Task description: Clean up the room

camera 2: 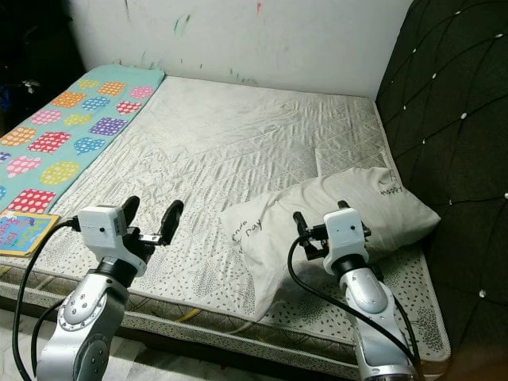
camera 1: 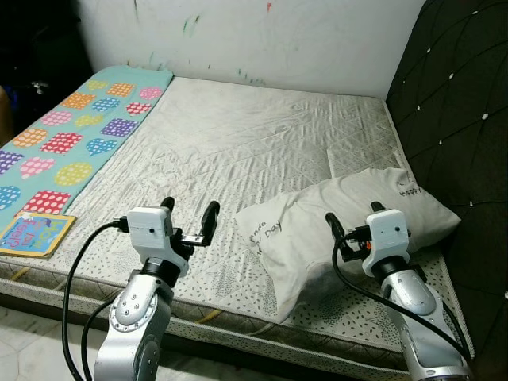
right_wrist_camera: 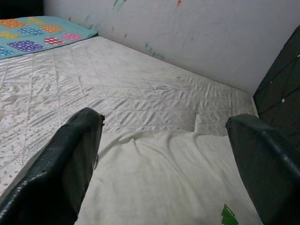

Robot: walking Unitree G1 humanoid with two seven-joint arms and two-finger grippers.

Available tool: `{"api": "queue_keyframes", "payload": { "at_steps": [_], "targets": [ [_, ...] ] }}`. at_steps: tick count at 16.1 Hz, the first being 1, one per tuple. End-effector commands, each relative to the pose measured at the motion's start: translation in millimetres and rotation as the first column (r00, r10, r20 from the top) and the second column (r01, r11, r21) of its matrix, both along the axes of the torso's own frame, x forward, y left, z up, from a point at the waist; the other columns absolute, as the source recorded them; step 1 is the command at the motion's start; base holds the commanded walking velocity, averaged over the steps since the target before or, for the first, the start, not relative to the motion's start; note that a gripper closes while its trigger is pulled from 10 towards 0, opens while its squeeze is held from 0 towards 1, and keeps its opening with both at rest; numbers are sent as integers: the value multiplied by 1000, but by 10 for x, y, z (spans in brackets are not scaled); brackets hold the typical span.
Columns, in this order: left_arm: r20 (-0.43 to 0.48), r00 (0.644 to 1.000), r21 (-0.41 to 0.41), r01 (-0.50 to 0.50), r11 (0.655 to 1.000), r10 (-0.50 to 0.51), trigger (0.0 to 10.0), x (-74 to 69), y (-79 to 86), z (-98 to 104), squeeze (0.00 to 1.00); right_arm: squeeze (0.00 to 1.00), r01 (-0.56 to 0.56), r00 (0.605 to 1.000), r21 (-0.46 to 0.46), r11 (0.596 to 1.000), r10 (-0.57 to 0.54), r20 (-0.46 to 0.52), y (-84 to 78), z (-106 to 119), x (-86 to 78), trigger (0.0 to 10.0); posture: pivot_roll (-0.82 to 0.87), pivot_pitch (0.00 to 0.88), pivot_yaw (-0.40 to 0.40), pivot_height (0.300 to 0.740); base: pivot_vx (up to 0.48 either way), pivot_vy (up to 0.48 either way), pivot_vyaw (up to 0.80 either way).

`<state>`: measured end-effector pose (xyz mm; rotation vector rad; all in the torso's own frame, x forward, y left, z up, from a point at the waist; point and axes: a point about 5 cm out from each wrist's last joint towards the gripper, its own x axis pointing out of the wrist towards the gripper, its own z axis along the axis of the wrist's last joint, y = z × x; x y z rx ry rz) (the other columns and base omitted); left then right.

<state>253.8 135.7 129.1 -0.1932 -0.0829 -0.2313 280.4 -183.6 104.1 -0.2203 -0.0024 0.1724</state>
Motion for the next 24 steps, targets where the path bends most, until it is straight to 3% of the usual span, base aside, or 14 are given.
{"api": "queue_keyframes", "payload": {
  "at_steps": [1, 24],
  "targets": [
    [17, 1000, 6, 13, 1000, -13, 10000, -6, -3, 30, 0, 0, -7, 1000, -5, 1000, 7, 14, -8, 42, 11, 10000, -82, 3, -23, 740, 0, 0, 0],
    [-3, 1000, 13, 5, 1000, -5, 10000, 7, -3, 6, 0, 0, -6, 1000, -9, 1000, 6, 1, -13, 14, 3, 10000, -83, 6, -22, 740, 31, 0, 0]
  ]
}}
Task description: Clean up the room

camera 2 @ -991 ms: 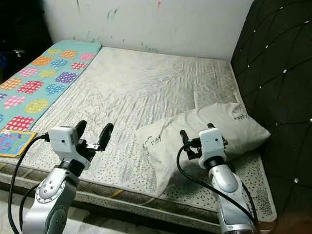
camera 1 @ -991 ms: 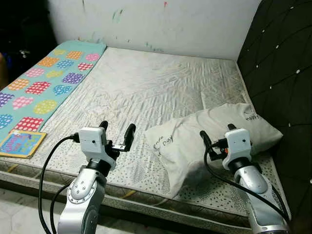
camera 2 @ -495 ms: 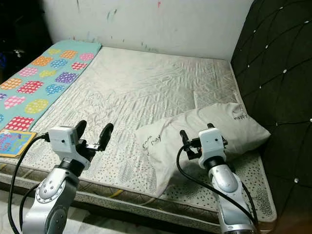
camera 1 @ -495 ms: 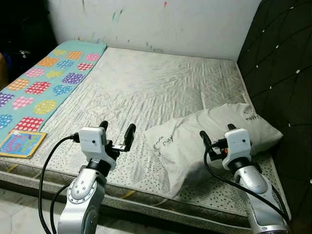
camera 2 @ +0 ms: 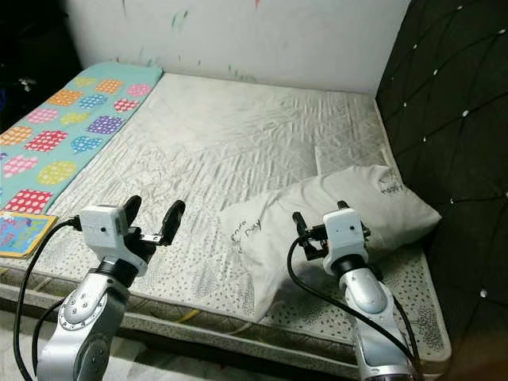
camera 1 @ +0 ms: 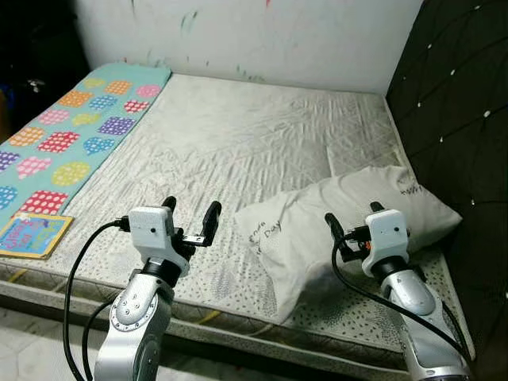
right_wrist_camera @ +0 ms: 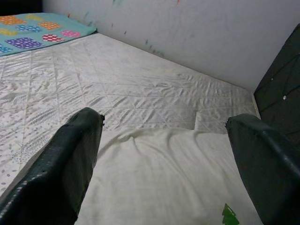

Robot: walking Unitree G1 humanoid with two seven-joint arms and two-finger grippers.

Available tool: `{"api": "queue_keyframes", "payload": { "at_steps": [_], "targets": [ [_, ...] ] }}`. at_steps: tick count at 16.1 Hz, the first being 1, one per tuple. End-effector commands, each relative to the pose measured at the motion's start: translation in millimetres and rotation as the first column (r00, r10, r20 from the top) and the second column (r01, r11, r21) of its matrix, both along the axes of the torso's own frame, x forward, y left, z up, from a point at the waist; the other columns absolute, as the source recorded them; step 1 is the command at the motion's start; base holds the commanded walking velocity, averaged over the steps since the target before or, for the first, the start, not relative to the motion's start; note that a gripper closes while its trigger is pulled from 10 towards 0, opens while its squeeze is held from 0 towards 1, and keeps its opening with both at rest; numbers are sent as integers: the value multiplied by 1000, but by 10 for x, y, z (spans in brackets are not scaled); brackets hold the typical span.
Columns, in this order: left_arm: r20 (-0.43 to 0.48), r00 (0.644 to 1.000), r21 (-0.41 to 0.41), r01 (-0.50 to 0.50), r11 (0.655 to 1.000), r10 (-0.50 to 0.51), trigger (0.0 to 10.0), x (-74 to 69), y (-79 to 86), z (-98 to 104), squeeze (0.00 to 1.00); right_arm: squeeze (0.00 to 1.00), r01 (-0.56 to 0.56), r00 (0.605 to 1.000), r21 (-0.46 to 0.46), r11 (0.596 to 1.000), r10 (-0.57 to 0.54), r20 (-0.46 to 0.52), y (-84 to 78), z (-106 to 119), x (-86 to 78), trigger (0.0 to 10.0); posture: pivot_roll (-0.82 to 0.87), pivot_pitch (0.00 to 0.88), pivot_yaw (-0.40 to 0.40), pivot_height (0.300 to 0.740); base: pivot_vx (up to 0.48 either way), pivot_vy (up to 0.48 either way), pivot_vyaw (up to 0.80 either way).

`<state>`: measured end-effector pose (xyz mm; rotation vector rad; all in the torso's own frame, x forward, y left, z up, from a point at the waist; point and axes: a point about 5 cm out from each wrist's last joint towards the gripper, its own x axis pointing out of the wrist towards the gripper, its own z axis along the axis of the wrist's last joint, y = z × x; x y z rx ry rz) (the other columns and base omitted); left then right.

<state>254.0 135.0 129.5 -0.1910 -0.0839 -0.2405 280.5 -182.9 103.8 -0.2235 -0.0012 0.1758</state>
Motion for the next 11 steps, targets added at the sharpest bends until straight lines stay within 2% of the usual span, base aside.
{"api": "queue_keyframes", "payload": {
  "at_steps": [1, 5, 8, 11],
  "targets": [
    [-11, 1000, 10, -8, 1000, 9, 10000, 6, 6, -6, 0, 0, -6, 1000, -8, 1000, 6, -13, -19, -6, -7, 10000, -83, 6, -22, 740, 0, 0, 0],
    [-44, 999, 14, -32, 999, 32, 10000, 14, 20, -49, 0, 0, -9, 998, -6, 1000, 9, -63, -12, -92, -34, 10000, -83, 9, -23, 740, 0, 0, 0],
    [-44, 999, -2, -29, 1000, 29, 10000, 14, 23, -47, 0, 0, -3, 998, 4, 1000, 3, -60, -21, -82, -31, 10000, -83, 10, -24, 740, 0, 0, 0],
    [-45, 999, -4, -28, 1000, 28, 10000, 14, 18, -44, 0, 0, -3, 998, 2, 1000, 3, -62, -26, -77, -30, 10000, -84, 10, -24, 740, 0, 434, 0]
  ]
}}
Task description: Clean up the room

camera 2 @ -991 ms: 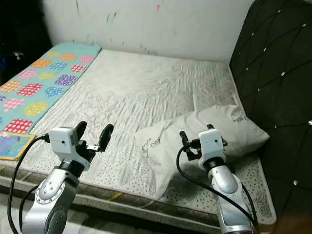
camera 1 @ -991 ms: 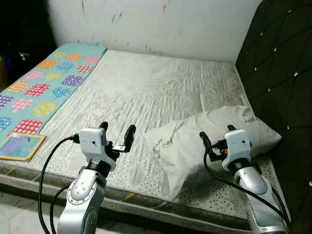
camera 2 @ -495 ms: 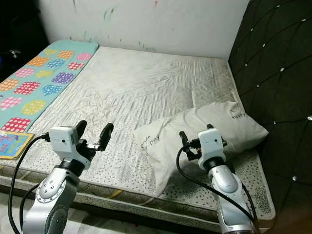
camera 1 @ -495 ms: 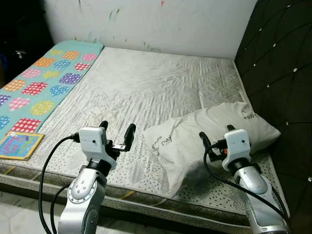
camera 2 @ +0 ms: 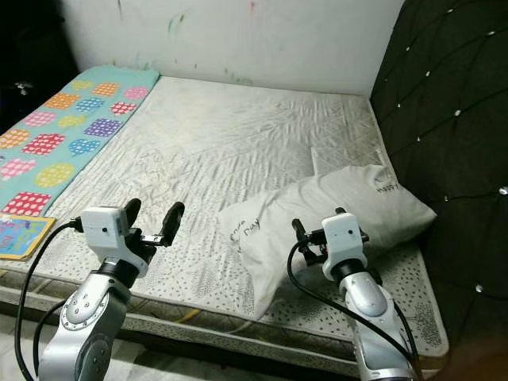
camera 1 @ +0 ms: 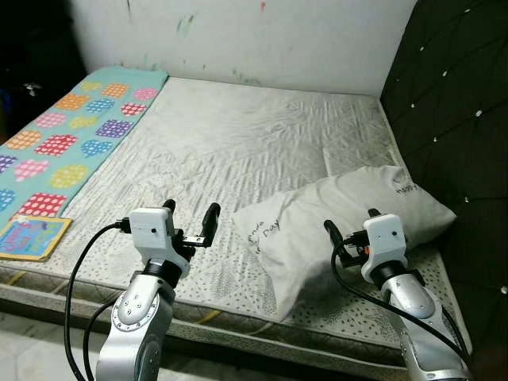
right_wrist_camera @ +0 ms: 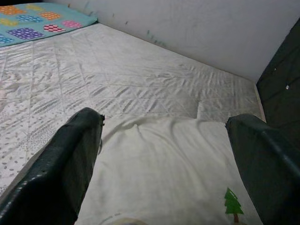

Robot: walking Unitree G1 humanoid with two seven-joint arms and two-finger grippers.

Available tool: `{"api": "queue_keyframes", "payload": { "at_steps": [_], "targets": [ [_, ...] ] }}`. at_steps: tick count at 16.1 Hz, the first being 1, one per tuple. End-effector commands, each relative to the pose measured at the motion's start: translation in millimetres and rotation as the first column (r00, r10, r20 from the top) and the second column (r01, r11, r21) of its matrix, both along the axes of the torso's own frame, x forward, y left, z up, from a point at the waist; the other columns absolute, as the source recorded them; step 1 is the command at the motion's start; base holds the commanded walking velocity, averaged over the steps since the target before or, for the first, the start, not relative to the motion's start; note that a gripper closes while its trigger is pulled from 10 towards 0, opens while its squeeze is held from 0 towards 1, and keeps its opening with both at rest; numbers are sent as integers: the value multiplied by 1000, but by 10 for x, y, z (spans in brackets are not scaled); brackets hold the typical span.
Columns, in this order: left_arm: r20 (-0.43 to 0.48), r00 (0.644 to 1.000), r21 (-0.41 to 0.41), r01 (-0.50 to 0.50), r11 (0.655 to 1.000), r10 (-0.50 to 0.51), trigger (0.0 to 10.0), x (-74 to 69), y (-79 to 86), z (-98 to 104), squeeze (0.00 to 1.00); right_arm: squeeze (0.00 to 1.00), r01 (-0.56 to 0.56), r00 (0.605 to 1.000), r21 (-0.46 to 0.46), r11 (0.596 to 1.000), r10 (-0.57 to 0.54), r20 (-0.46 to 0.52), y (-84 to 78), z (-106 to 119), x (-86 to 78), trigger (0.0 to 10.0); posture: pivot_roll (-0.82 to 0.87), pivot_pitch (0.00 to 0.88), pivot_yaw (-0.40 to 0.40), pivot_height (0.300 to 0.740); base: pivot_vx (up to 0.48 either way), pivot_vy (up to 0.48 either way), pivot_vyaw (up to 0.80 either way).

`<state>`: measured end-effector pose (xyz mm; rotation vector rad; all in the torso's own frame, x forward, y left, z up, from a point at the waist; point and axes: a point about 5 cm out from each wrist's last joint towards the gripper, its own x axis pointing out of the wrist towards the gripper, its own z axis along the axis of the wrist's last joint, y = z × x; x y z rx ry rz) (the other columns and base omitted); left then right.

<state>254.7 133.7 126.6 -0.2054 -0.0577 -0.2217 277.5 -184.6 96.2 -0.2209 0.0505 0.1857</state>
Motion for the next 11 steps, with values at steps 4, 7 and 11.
{"api": "queue_keyframes", "payload": {
  "at_steps": [4, 7, 11],
  "targets": [
    [-14, 1000, 5, -12, 1000, 12, 10000, 5, 31, -13, 0, 0, -1, 1000, 3, 1000, 1, -9, -8, 0, -2, 10000, -84, 10, -24, 740, 0, 480, 0],
    [-13, 1000, 3, -13, 1000, 13, 10000, 5, 32, -13, 0, 0, -1, 1000, 2, 1000, 1, -9, -7, 0, -3, 10000, -84, 10, -24, 740, 0, 335, 0],
    [-6, 1000, 5, -12, 1000, 12, 10000, 5, 26, -3, 0, 0, -3, 1000, 1, 1000, 3, -6, -6, 5, 2, 10000, -86, 12, -26, 740, 0, 0, 0]
  ]
}}
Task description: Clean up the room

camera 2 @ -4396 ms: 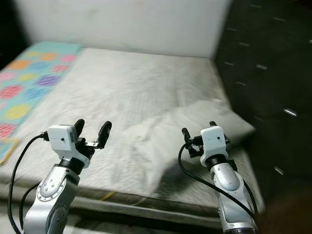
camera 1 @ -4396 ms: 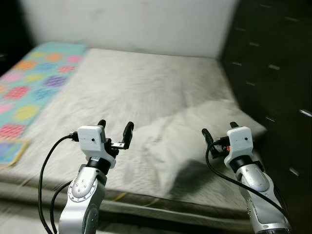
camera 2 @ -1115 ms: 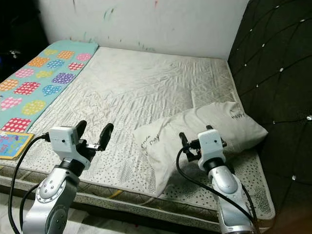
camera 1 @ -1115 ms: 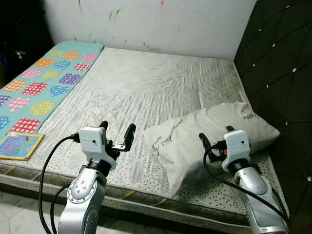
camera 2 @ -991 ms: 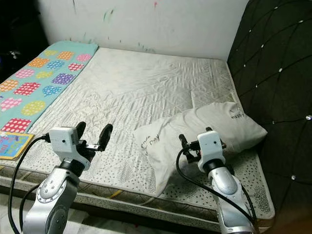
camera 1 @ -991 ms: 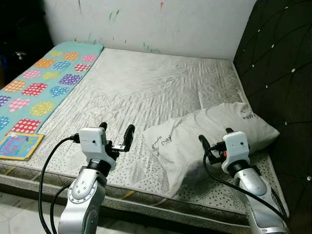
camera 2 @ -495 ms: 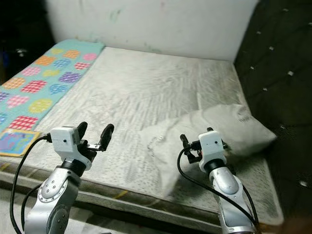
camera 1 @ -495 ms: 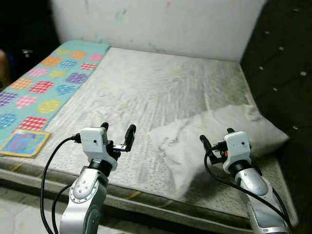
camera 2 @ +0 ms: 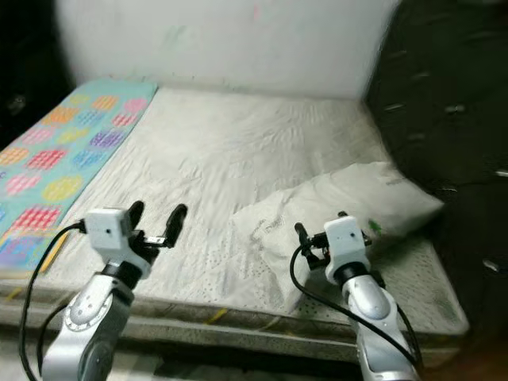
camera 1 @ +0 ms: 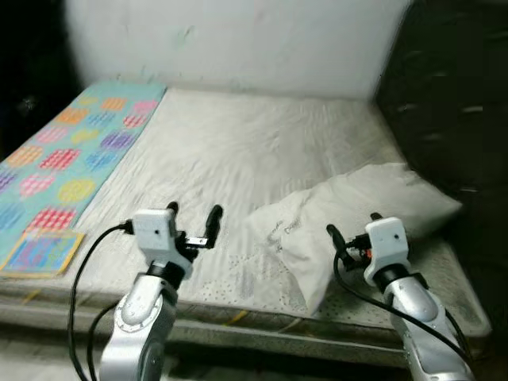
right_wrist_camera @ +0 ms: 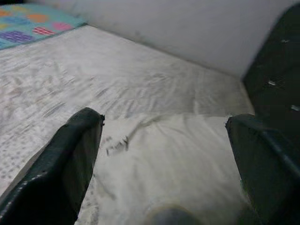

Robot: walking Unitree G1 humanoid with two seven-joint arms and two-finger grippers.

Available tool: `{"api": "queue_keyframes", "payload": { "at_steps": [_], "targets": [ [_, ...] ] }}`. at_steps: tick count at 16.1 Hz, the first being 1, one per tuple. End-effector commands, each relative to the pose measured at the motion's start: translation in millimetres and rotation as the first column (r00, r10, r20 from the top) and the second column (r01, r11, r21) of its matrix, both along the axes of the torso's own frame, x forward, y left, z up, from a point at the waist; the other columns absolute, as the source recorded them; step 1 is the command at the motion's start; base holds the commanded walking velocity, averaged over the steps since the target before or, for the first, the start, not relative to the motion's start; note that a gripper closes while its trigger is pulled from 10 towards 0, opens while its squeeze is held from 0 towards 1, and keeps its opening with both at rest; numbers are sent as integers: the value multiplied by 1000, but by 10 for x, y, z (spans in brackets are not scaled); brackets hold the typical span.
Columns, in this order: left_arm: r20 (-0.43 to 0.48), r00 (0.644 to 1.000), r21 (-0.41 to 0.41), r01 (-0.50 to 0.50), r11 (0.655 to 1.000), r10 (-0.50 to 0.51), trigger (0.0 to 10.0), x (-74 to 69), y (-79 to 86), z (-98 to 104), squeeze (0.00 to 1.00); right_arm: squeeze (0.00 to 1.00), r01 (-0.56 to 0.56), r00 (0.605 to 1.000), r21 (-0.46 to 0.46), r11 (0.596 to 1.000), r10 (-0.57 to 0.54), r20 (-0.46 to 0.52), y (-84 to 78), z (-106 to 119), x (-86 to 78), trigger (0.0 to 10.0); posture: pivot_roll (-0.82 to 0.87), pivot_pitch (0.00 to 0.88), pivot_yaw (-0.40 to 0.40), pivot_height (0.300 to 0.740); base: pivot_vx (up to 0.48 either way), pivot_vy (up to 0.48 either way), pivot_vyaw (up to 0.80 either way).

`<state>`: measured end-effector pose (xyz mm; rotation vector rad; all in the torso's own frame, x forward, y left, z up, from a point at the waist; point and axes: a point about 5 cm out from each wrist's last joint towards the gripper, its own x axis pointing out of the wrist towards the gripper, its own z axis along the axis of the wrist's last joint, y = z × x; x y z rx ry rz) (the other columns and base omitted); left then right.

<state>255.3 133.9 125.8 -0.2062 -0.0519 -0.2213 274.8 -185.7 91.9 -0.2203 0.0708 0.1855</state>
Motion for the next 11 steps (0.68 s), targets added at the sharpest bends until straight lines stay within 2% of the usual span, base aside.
{"api": "queue_keyframes", "payload": {
  "at_steps": [1, 7, 11],
  "targets": [
    [0, 1000, 6, -12, 1000, 12, 10000, -1, 24, 6, 0, 0, -6, 1000, 2, 1000, 6, 15, 7, 48, 29, 10000, -86, 12, -26, 740, 0, 0, 0],
    [4, 1000, 7, -13, 1000, 13, 10000, -2, 27, 7, 0, 0, -13, 1000, 3, 1000, 13, 21, 22, 56, 35, 10000, -83, 9, -26, 740, 0, 0, 0],
    [46, 998, -4, 37, 999, -37, 10000, -23, -19, 54, 0, 0, -16, 1000, 2, 1000, 15, 24, 27, 58, 37, 10000, -84, 5, -26, 740, 60, 0, 0]
  ]
}}
